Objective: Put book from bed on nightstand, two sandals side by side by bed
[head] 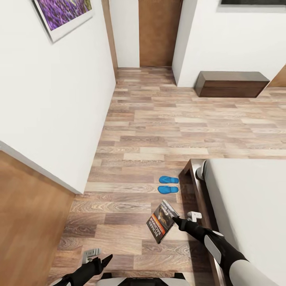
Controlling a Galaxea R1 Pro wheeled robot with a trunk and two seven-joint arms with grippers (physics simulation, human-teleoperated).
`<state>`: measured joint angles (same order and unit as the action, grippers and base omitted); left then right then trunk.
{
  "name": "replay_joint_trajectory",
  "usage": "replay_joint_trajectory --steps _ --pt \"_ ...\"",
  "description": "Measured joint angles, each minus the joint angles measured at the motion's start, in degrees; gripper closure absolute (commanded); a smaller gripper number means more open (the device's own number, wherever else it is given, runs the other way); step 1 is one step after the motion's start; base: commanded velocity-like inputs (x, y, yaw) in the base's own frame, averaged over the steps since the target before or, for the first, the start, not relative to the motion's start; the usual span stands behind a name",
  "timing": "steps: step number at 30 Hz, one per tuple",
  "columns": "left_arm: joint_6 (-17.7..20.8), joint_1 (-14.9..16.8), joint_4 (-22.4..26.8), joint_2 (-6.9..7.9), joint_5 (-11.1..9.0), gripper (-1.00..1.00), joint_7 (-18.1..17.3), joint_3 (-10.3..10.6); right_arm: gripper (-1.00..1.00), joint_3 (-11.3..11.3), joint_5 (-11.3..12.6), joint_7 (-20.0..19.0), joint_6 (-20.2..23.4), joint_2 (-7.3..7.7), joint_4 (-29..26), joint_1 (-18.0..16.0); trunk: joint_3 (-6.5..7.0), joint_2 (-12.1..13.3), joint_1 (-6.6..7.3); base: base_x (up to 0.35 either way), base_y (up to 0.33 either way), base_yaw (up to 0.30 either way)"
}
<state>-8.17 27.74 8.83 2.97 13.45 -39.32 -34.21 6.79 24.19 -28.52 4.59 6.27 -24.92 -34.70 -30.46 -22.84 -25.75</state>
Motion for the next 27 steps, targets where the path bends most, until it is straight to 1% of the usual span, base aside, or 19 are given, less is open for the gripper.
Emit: replay_joint_trajectory --steps 10,27 --pt "0.0 0.0 0.0 0.09 0.0 -1.00 0.0 0.0 1.00 0.0 0.1 0.1 -0.3 -0.40 0.5 0.0 0.93 0.0 0.00 0.000 0.000 0.000" --pt "0.0 0.0 0.0 0.11 0.0 -1.00 0.0 0.0 1.00 0.0 0.1 0.0 -0.1 -0.44 0.5 0.0 2.50 0.0 0.00 0.000 0.000 0.000"
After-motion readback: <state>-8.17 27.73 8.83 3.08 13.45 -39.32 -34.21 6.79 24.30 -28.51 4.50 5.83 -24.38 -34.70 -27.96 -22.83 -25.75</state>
